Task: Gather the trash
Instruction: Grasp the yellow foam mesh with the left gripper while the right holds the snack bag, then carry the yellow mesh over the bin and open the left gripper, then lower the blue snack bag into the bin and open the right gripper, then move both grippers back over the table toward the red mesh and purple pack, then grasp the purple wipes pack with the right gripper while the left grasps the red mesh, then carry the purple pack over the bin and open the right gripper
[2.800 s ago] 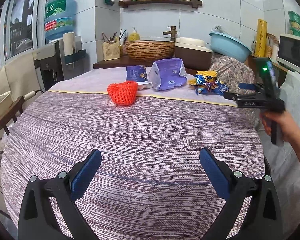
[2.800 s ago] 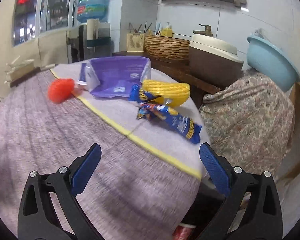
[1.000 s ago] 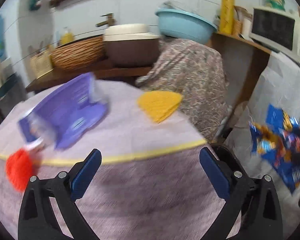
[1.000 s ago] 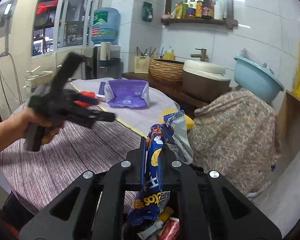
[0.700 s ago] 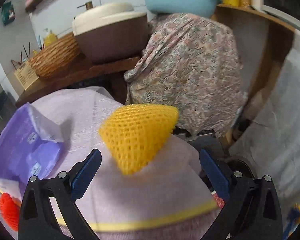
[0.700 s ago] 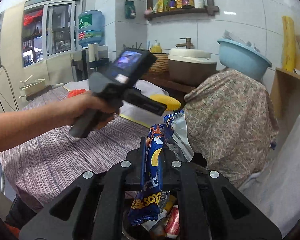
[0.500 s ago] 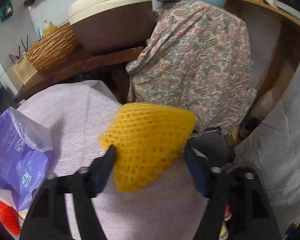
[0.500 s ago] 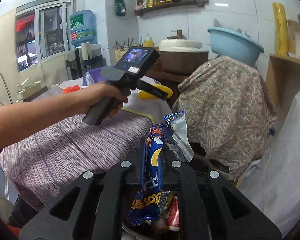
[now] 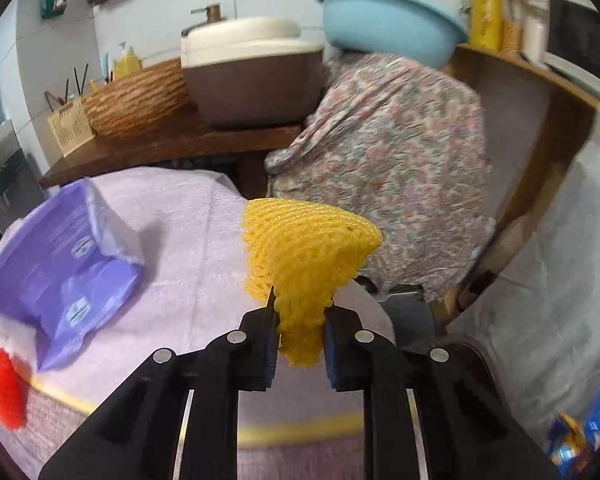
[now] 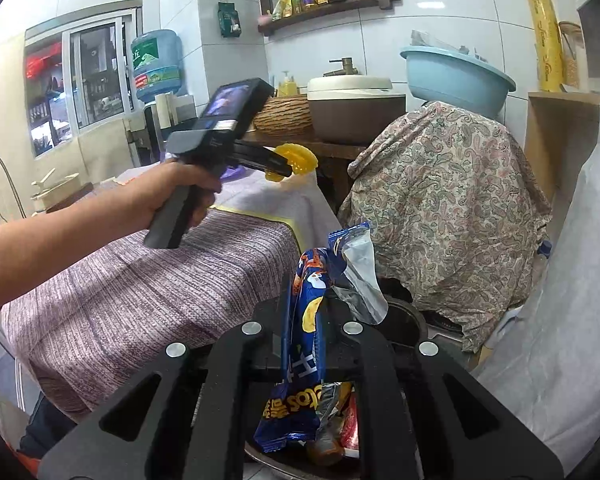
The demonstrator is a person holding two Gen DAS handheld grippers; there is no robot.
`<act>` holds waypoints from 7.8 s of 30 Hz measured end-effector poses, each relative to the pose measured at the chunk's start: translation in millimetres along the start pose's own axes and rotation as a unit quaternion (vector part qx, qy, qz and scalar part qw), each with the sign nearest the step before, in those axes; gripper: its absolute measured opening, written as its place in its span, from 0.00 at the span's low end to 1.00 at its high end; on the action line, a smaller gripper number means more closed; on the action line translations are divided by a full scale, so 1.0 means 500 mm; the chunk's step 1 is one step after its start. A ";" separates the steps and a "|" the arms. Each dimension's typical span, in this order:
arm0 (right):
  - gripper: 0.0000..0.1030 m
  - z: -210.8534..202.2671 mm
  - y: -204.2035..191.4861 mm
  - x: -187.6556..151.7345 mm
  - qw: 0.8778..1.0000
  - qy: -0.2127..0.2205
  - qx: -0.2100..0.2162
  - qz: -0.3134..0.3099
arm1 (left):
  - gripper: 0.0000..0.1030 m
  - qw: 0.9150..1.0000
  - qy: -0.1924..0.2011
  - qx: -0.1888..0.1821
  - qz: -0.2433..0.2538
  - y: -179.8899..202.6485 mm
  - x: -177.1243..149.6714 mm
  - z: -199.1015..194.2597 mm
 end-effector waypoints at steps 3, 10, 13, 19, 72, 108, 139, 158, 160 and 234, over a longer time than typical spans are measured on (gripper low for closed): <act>0.10 -0.004 -0.007 -0.004 1.000 0.001 0.003 0.000 | 0.18 0.999 0.024 -0.027 0.005 0.030 -0.022 -0.063; 0.10 -0.020 -0.028 -0.011 1.000 0.003 0.011 0.004 | 0.18 0.996 0.060 -0.071 0.010 0.091 -0.095 -0.184; 0.10 -0.027 -0.032 -0.018 1.000 0.003 0.010 0.007 | 0.18 0.994 0.061 -0.092 0.010 0.118 -0.139 -0.217; 0.10 -0.045 -0.024 -0.034 1.000 0.002 -0.002 0.018 | 0.18 0.990 0.063 -0.123 0.010 0.173 -0.200 -0.249; 0.10 0.174 0.043 -0.193 0.987 -0.135 -0.031 0.078 | 0.91 0.988 0.059 -0.143 0.007 0.309 -0.344 -0.260; 0.94 0.095 -0.097 0.000 0.996 -0.039 -0.070 0.032 | 0.94 0.991 0.114 -0.008 -0.073 0.009 -0.339 -0.424; 0.94 0.386 -0.580 0.297 0.991 -0.081 0.083 -0.059 | 0.94 0.977 0.049 0.137 -0.153 -0.440 -0.313 -0.436; 0.30 0.542 -0.592 0.309 0.993 -0.110 -0.021 -0.043 | 0.94 0.983 0.014 0.135 -0.126 -0.479 -0.242 -0.323; 0.28 0.525 -0.579 0.306 0.994 -0.104 -0.014 -0.038 | 0.94 0.983 0.010 0.135 -0.123 -0.474 -0.234 -0.312; 0.24 0.181 -0.073 -0.155 0.982 -0.156 -0.020 0.108 | 0.31 0.993 0.098 -0.046 -0.042 0.086 -0.269 -0.378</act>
Point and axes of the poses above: each gripper's, at about its wrist camera, not at the fingertips, and z roughly the way its jaws point, y to its right, x to its top, the point moved 5 cm from there along z, roughly the way its jaws point, and after that the axes turned 11 degrees about -x, right-handed, at the moved point
